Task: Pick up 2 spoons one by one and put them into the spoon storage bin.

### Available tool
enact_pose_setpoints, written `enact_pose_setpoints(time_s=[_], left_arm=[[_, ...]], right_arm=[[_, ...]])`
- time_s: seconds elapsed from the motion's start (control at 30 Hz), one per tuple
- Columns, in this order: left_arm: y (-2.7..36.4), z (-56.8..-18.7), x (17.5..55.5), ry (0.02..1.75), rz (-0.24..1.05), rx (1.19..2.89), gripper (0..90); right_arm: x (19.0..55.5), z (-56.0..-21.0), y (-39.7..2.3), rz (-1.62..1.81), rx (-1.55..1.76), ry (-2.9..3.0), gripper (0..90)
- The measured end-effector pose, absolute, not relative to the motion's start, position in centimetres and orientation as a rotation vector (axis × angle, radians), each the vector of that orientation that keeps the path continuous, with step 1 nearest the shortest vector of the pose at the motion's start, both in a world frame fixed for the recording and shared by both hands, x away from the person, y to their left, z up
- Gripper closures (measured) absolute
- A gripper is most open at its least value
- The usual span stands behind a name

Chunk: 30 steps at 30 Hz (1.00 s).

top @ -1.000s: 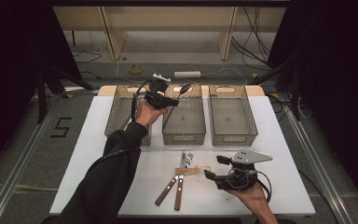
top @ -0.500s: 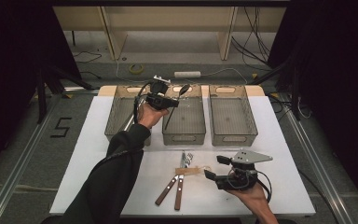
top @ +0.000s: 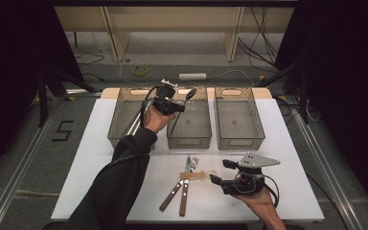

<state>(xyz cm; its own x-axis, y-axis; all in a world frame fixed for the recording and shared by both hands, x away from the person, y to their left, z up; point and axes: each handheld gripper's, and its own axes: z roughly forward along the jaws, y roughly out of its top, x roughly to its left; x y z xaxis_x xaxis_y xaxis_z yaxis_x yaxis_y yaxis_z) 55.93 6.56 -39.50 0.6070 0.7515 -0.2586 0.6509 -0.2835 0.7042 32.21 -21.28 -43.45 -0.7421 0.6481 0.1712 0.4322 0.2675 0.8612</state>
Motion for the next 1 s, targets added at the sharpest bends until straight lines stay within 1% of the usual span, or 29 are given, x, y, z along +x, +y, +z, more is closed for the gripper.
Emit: enact_pose_setpoints(time_s=[0.07,0.13,0.2,0.3,0.43,0.53,0.8,1.0], left_arm=[[6.6,-39.6,56.0,1.126,0.156,2.005,86.7],[6.8,-39.6,56.1,1.135,0.136,2.004,79.5],[6.9,-39.5,55.9,1.142,0.143,2.003,73.5],[7.0,-39.1,55.6,1.157,0.154,2.02,60.8],[7.4,-38.4,54.7,1.143,0.17,2.057,48.5],[8.0,-38.1,53.7,1.12,0.151,2.062,41.9],[10.3,-37.7,49.8,1.022,0.137,2.079,31.6],[12.6,-38.3,46.8,0.957,0.101,2.047,28.2]], right_arm=[[32.2,-43.4,-21.3,1.466,1.007,2.322,26.5],[32.2,-43.4,-21.3,1.466,1.005,2.32,26.5],[32.2,-43.4,-21.3,1.468,1.008,2.321,26.5],[32.2,-43.4,-21.3,1.467,1.01,2.32,26.5],[32.2,-43.5,-21.2,1.465,1.007,2.32,26.5],[32.2,-43.5,-21.2,1.457,1.006,2.326,26.4],[32.1,-43.5,-21.1,1.451,1.003,2.333,26.5],[32.1,-43.5,-20.9,1.429,0.984,2.355,26.5]])
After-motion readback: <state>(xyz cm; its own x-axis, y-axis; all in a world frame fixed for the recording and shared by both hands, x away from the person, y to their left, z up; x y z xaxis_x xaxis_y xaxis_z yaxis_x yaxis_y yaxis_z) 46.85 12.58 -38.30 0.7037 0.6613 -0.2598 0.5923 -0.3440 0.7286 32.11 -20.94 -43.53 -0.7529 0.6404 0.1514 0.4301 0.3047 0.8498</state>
